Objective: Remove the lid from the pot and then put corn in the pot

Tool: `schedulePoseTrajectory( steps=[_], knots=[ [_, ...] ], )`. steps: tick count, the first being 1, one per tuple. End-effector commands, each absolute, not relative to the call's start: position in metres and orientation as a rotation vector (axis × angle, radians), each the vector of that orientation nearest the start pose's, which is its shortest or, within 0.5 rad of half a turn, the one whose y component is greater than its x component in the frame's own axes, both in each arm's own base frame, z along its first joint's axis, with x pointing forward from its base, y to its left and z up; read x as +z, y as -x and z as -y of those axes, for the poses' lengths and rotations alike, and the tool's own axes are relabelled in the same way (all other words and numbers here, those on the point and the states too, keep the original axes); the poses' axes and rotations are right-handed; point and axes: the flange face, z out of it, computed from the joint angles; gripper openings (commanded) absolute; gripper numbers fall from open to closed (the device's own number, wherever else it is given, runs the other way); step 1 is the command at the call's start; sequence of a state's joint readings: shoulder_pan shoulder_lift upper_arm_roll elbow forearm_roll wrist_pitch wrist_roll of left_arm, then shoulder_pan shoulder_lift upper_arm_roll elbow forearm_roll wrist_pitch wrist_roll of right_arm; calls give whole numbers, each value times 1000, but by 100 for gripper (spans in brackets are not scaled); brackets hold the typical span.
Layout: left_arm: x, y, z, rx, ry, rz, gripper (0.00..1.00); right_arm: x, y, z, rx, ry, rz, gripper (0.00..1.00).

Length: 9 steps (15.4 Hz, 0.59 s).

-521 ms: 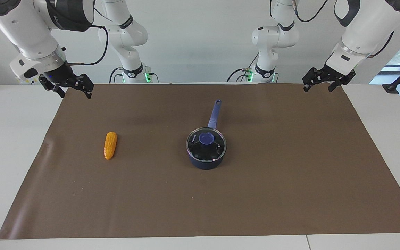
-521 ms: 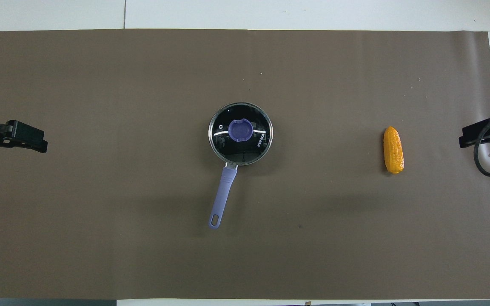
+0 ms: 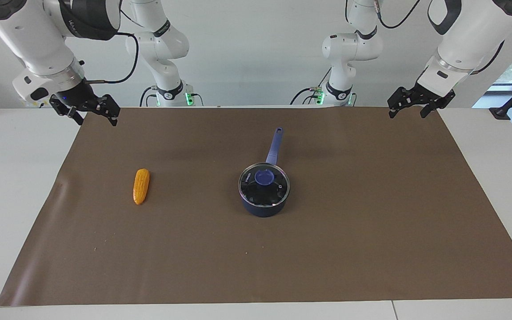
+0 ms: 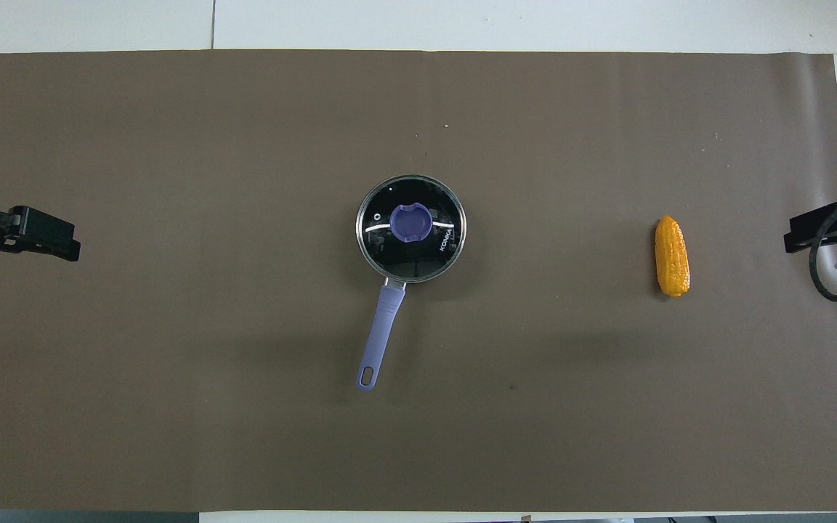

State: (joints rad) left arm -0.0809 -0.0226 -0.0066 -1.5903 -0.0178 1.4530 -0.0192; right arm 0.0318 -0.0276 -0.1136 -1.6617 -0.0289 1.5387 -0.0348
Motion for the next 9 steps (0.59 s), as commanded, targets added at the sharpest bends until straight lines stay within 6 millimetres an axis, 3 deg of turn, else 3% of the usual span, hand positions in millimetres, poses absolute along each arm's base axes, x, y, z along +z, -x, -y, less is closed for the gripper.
schedulePoseTrajectory(
  steps=[1, 6, 7, 9],
  knots=[
    [618, -529, 45, 198, 3153, -80, 100, 596, -533, 50, 143, 3140, -28, 100],
    [623, -537, 57, 113, 3167, -82, 100, 588, -532, 49, 84, 3144, -22, 100],
    [623, -540, 71, 76, 3170, -60, 100, 585, -533, 49, 62, 3145, -31, 100],
    [613, -538, 131, 81, 3167, -68, 100, 558, -526, 49, 11, 3144, -40, 100]
  ],
)
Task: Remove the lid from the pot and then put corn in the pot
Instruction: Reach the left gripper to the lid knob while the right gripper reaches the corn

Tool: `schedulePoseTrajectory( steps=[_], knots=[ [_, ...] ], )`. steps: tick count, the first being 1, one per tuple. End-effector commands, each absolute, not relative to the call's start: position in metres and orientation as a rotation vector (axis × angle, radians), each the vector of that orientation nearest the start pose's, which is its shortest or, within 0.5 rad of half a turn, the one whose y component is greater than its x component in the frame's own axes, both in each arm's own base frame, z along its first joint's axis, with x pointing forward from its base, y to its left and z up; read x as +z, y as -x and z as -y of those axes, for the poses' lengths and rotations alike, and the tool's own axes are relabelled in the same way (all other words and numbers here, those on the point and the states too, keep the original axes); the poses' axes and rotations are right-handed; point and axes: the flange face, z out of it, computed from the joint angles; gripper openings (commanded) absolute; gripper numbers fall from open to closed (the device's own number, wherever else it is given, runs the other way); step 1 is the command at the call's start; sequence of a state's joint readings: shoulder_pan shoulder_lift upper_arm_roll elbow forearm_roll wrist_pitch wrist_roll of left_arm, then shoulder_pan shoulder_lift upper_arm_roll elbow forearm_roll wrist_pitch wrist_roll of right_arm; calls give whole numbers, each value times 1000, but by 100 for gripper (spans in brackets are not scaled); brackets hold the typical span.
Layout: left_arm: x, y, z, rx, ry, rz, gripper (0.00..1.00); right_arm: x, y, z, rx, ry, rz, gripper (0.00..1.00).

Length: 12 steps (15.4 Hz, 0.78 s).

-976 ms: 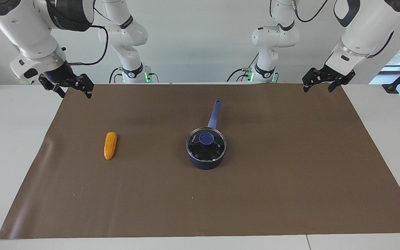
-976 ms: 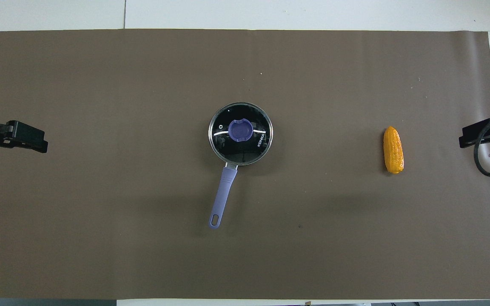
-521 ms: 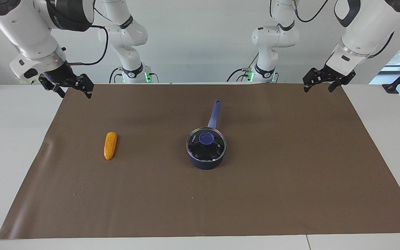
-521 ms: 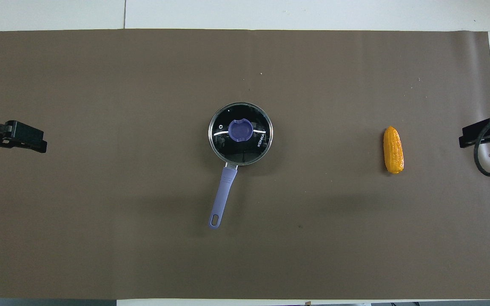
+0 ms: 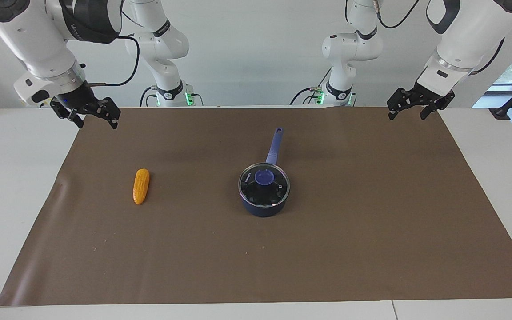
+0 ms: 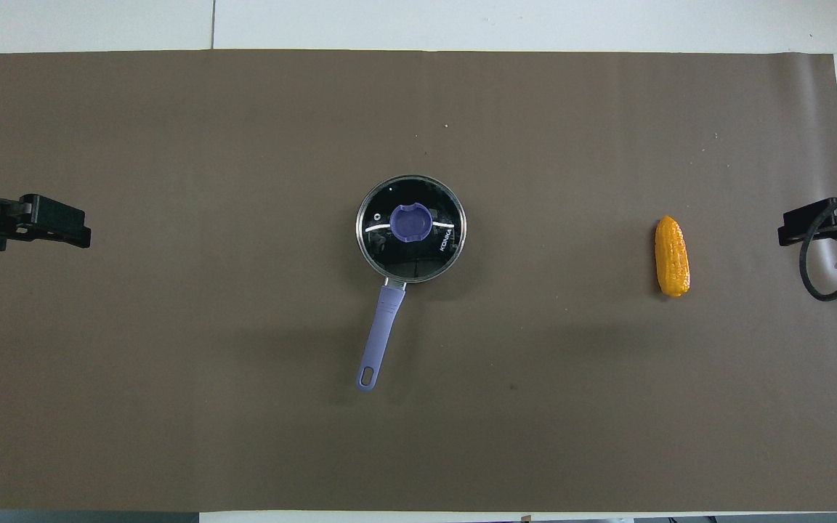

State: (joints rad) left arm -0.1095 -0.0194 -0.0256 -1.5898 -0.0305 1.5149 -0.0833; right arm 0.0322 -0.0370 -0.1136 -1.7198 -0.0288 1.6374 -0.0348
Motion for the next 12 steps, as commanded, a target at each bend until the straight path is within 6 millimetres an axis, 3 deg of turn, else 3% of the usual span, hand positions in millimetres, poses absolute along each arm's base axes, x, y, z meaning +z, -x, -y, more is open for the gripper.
schedulePoseTrajectory(
  steps=[1, 2, 5, 6, 9, 11, 12],
  knots=[
    [597, -538, 171, 114, 3158, -55, 100, 537, -520, 49, -56, 3143, -36, 100],
    [595, -538, 207, 77, 3169, -3, 100, 517, -517, 46, -128, 3141, -27, 97],
    [551, -550, 318, 121, 3178, 60, 100, 446, -524, 26, -19, 3147, 26, 90],
    [534, -552, 353, 120, 3176, 67, 100, 432, -528, 26, 6, 3149, 24, 88],
    [507, -543, 406, 82, 3202, 9, 100, 385, -521, 33, 1, 3151, 12, 86],
    [488, -539, 430, 45, 3216, 21, 100, 362, -517, 37, 25, 3152, -7, 84],
    [478, -539, 436, 41, 3218, 14, 100, 360, -518, 35, 23, 3153, 1, 83]
  ],
)
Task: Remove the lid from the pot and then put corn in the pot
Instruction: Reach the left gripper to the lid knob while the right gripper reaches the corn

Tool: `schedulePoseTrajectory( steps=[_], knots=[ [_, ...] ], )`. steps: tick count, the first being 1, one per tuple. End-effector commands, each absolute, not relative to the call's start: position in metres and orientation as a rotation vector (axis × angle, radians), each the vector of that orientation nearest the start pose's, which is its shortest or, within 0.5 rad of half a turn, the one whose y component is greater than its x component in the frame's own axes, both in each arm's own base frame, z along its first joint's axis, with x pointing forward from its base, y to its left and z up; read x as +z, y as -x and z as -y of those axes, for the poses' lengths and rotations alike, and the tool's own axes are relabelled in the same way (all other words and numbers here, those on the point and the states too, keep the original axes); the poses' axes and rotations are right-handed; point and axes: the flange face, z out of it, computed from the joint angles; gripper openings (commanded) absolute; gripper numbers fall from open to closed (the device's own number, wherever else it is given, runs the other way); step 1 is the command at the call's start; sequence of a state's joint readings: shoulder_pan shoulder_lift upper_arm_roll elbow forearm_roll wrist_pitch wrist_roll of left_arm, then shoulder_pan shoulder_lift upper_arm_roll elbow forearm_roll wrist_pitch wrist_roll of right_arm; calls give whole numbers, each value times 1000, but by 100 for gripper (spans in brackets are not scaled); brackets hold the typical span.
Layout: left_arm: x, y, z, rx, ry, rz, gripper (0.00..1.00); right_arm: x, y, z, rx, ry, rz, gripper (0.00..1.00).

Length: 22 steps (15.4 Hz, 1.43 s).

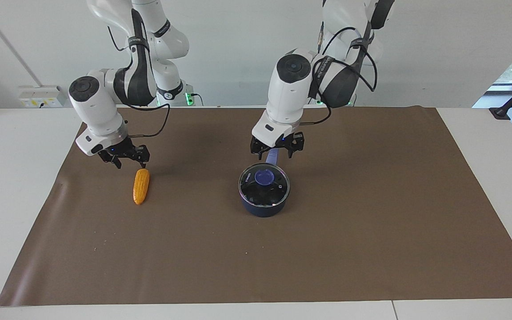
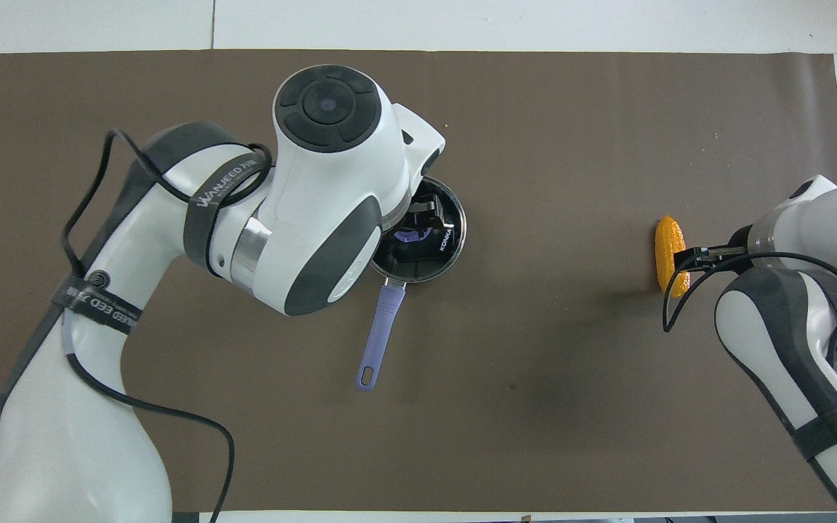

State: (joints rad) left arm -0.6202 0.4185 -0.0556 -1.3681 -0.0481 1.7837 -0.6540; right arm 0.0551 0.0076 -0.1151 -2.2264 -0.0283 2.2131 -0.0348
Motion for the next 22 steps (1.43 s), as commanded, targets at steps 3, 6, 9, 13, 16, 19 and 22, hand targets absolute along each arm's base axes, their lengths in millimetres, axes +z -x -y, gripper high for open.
schedulePoseTrajectory(
  steps=[3, 6, 9, 13, 16, 19, 22],
  knots=[
    [463, -545, 439, 4, 3219, 10, 100, 352, -520, 31, -28, 3156, 14, 81],
    [435, -551, 439, -18, 3162, -21, 100, 329, -523, 28, -23, 3160, 22, 79],
    [424, -553, 439, -26, 3160, -28, 100, 316, -526, 16, -19, 3162, 55, 78],
    [417, -555, 440, -23, 3156, -30, 100, 315, -525, 13, -21, 3162, 62, 77],
    [409, -557, 442, -13, 3154, -29, 100, 312, -522, 15, -19, 3162, 57, 75],
    [405, -557, 442, -15, 3145, -33, 99, 307, -516, 19, -4, 3161, 48, 73],
    [406, -557, 443, -4, 3144, -33, 99, 304, -512, 21, -6, 3160, 55, 73]
  ],
)
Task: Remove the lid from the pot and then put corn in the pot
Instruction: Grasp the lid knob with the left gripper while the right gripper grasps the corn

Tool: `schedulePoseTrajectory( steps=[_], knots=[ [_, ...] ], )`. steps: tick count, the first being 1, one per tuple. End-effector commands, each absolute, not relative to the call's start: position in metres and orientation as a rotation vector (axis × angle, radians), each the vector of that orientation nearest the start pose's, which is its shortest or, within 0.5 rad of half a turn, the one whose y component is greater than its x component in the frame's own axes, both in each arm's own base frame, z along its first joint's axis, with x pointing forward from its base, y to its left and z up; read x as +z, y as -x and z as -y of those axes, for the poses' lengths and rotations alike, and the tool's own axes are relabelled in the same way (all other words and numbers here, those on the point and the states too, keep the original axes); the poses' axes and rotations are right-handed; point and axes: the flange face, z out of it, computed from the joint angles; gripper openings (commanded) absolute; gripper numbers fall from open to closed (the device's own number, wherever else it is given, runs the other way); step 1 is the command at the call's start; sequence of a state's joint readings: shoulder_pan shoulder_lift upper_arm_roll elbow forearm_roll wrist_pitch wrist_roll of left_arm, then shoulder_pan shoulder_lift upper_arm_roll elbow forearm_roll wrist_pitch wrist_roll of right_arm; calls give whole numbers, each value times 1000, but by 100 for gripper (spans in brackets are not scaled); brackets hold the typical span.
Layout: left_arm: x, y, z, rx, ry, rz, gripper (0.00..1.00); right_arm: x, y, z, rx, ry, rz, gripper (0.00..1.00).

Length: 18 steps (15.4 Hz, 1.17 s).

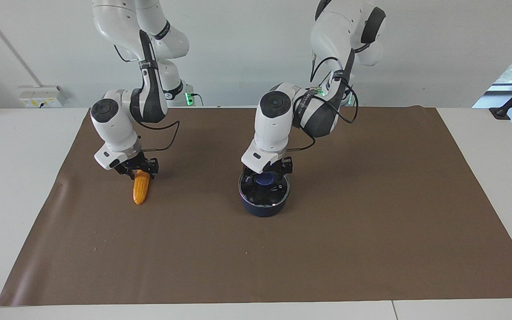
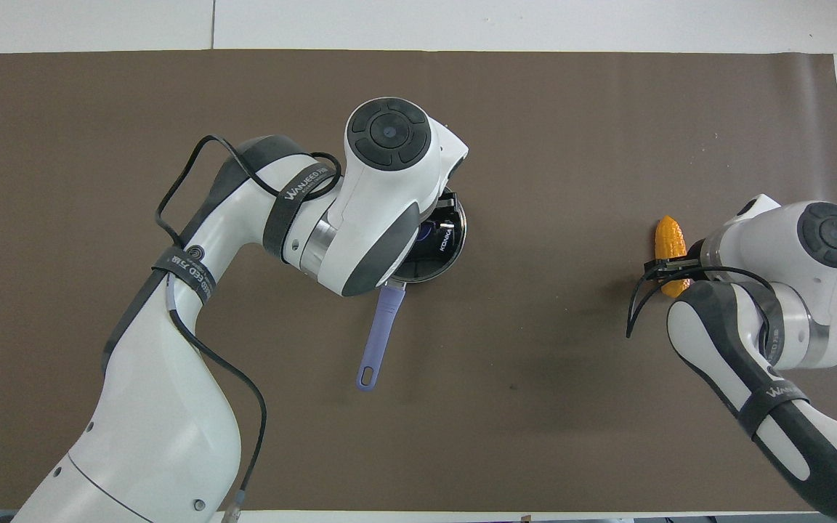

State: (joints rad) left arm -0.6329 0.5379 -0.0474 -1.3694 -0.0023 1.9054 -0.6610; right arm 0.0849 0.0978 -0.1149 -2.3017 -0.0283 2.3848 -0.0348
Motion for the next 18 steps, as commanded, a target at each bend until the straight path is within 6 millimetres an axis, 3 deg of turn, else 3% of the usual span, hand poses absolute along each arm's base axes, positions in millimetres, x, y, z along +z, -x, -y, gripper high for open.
schedulePoseTrajectory(
  steps=[1, 5, 8, 10, 11, 14, 16, 18],
  knots=[
    [406, -557, 443, -4, 3144, -33, 99, 304, -512, 21, -6, 3160, 60, 72],
    [406, -555, 445, -6, 3145, -38, 91, 304, -512, 21, -4, 3160, 65, 60],
    [406, -550, 451, -6, 3144, -55, 77, 303, -511, 20, 8, 3160, 69, 32],
    [407, -549, 453, -8, 3145, -60, 74, 303, -511, 20, 13, 3159, 69, 6],
    [407, -547, 456, -10, 3146, -67, 72, 303, -511, 20, 13, 3159, 69, 0],
    [407, -547, 456, -10, 3146, -67, 59, 312, -518, 14, 27, 3160, 90, 0],
    [407, -547, 456, -10, 3146, -67, 46, 331, -537, 6, 61, 3161, 108, 0],
    [407, -547, 456, -8, 3147, -69, 29, 338, -546, -6, 58, 3162, 139, 0]
  ],
)
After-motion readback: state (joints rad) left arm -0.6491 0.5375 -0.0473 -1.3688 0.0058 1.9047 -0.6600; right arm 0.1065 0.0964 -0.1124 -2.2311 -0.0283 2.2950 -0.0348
